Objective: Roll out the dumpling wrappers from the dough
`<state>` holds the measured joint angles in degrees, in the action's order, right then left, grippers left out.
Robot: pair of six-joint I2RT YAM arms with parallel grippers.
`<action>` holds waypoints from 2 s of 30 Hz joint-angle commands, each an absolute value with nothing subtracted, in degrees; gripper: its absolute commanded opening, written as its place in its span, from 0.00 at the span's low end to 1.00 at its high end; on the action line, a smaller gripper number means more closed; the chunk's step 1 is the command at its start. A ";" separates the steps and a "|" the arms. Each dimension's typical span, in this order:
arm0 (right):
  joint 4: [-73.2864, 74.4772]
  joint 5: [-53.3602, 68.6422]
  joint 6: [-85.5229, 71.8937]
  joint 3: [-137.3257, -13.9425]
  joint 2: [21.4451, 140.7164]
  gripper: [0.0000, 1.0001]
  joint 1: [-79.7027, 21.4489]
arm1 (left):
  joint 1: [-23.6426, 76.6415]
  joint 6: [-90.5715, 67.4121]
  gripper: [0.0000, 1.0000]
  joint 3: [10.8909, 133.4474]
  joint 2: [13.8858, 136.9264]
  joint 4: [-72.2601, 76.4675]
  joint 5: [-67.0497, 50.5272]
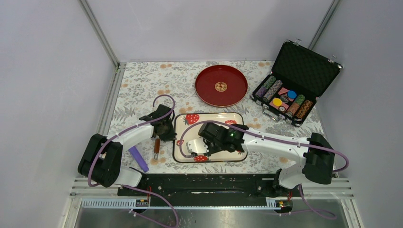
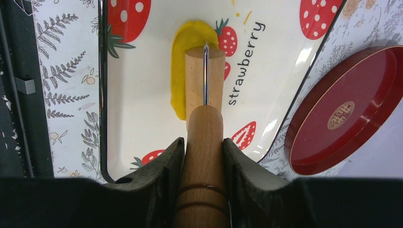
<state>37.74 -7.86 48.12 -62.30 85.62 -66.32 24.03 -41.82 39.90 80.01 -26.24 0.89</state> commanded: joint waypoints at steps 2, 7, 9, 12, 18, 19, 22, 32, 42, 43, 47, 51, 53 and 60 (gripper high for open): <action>44.76 9.33 44.56 -56.13 96.73 0.00 -64.40 | 23.49 -40.61 0.00 38.59 82.21 -32.15 10.11; 44.20 8.98 44.43 -56.93 97.67 0.00 -63.62 | 23.55 -40.61 0.00 38.59 82.20 -32.18 10.06; 44.05 8.89 44.36 -57.07 98.10 0.00 -63.35 | 23.53 -40.61 0.00 38.59 82.18 -32.15 10.04; 44.07 9.05 44.58 -57.30 98.50 0.00 -62.89 | 23.55 -40.61 0.00 38.62 82.18 -32.17 10.06; 43.65 8.84 44.80 -57.33 99.05 0.00 -61.79 | 23.55 -40.67 0.00 38.65 82.20 -32.17 10.17; 43.65 8.98 44.82 -57.37 99.26 0.00 -61.48 | 23.55 -40.65 0.00 38.59 82.20 -32.17 10.19; 43.25 9.30 45.07 -57.36 99.32 0.00 -60.53 | 23.55 -40.67 0.00 38.58 82.24 -32.21 10.19; 41.75 10.12 45.26 -58.04 100.26 0.00 -59.12 | 23.64 -40.69 0.00 38.62 82.18 -32.17 10.17; 40.80 10.11 45.22 -59.53 101.24 0.00 -56.98 | 23.64 -40.69 0.00 38.58 82.18 -32.17 10.19; 40.86 10.11 45.34 -59.70 101.29 0.00 -56.74 | 23.63 -40.69 0.00 38.64 82.20 -32.17 10.12; 40.93 9.55 45.57 -60.37 101.98 0.00 -55.94 | 23.64 -40.69 0.00 38.59 82.21 -32.19 10.12; 40.81 9.16 46.15 -60.73 102.46 0.00 -55.10 | 23.64 -40.69 0.00 38.59 82.18 -32.16 10.24; 40.81 9.07 46.39 -60.88 102.48 0.00 -54.45 | 23.64 -40.69 0.00 38.59 82.18 -32.17 10.22; 40.80 7.61 46.39 -61.75 102.78 0.00 -52.56 | 23.64 -40.69 0.00 38.59 82.13 -32.17 10.20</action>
<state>34.79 9.65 46.41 -68.77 90.87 -54.76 24.08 -41.85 39.90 80.01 -26.24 0.97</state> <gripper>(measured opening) 0.393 0.119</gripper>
